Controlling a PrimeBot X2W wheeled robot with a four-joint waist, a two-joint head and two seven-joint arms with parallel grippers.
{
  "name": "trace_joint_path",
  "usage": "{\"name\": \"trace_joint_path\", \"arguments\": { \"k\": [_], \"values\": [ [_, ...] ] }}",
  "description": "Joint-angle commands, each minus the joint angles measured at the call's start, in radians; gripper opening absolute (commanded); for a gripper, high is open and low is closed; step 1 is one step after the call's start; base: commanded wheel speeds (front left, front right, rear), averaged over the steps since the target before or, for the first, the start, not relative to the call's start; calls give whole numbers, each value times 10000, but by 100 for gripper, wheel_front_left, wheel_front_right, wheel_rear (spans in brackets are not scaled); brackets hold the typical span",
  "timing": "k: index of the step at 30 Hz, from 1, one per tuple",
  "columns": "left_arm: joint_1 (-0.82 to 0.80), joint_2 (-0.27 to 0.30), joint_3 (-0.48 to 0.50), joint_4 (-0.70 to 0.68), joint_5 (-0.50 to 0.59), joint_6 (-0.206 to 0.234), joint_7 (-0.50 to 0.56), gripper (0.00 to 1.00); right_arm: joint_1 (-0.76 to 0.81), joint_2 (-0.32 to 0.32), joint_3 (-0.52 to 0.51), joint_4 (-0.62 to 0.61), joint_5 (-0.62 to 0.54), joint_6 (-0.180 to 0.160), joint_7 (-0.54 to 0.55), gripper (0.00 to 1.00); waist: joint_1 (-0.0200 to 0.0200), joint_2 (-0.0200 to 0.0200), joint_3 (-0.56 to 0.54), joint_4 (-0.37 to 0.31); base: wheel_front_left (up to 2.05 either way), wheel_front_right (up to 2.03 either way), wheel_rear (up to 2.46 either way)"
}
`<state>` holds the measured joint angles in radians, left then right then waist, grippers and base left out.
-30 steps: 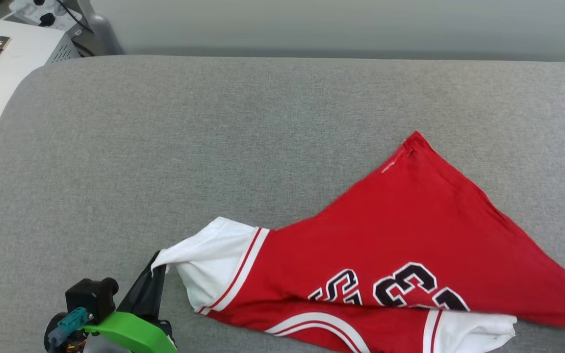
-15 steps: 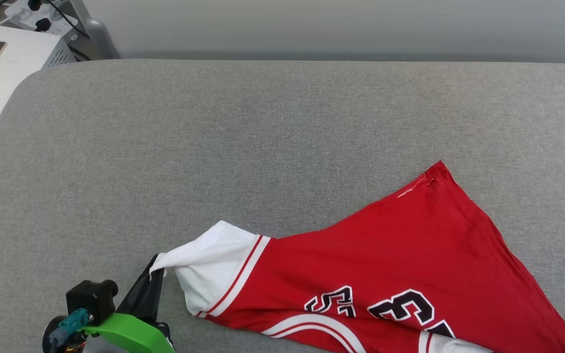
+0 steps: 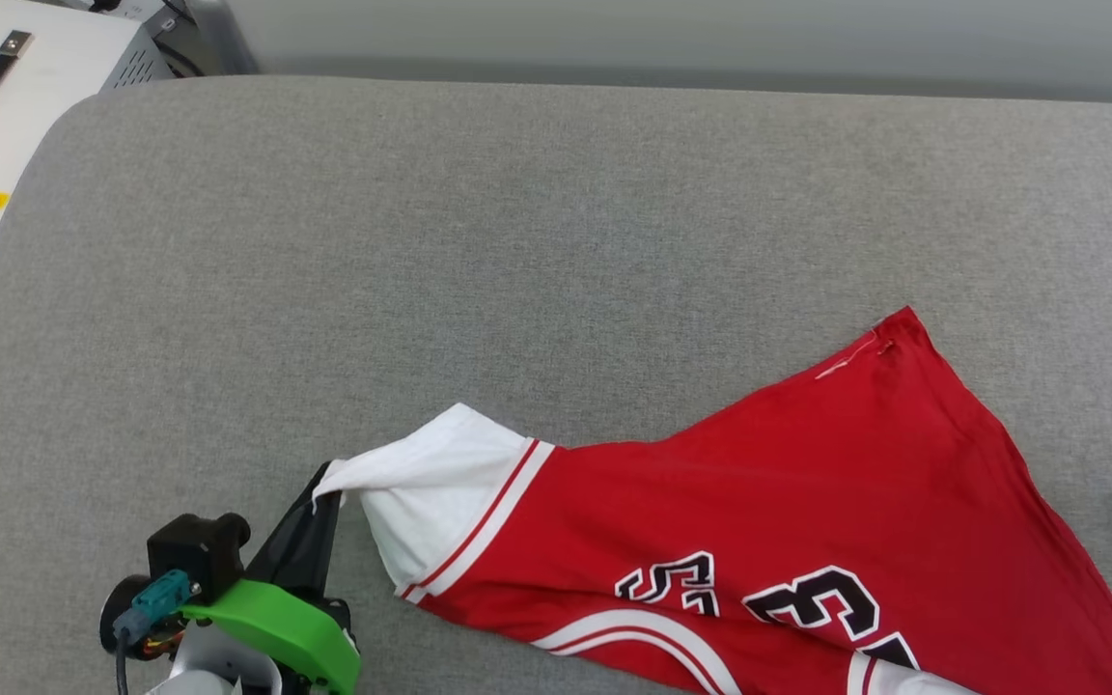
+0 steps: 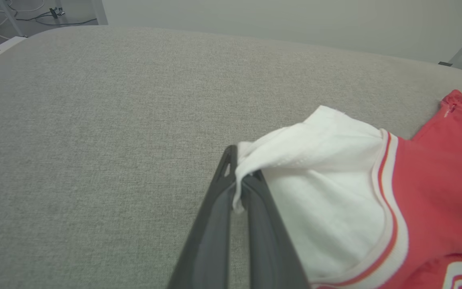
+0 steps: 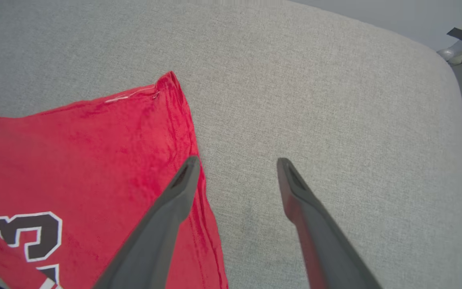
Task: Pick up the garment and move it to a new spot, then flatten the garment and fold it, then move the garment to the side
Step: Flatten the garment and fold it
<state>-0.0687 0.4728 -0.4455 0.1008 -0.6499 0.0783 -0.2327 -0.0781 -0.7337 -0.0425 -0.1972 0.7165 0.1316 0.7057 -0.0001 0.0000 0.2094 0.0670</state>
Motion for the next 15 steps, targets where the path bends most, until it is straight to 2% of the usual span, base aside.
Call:
{"name": "trace_joint_path", "arguments": {
  "k": [1, 9, 15],
  "values": [
    [-263, -28, -10, 3, 140, -61, -49, 0, -541, -35, 360, 95, -44, -9, 259, 100, 1, 0, 281, 231, 0, 0, 0],
    [-984, -302, -296, -46, 385, -200, -53, 0, -3669, -118, 2750, 1831, -240, -9, 1528, 100, 1, 0, 989, 731, 0, 0, 0],
    [-1365, -558, -460, -6, 533, -308, -119, 0, -5312, 135, 4481, 3380, -352, -9, 1569, 100, 1, 0, 1493, 1114, 0, 0, 0]
  ]
}}
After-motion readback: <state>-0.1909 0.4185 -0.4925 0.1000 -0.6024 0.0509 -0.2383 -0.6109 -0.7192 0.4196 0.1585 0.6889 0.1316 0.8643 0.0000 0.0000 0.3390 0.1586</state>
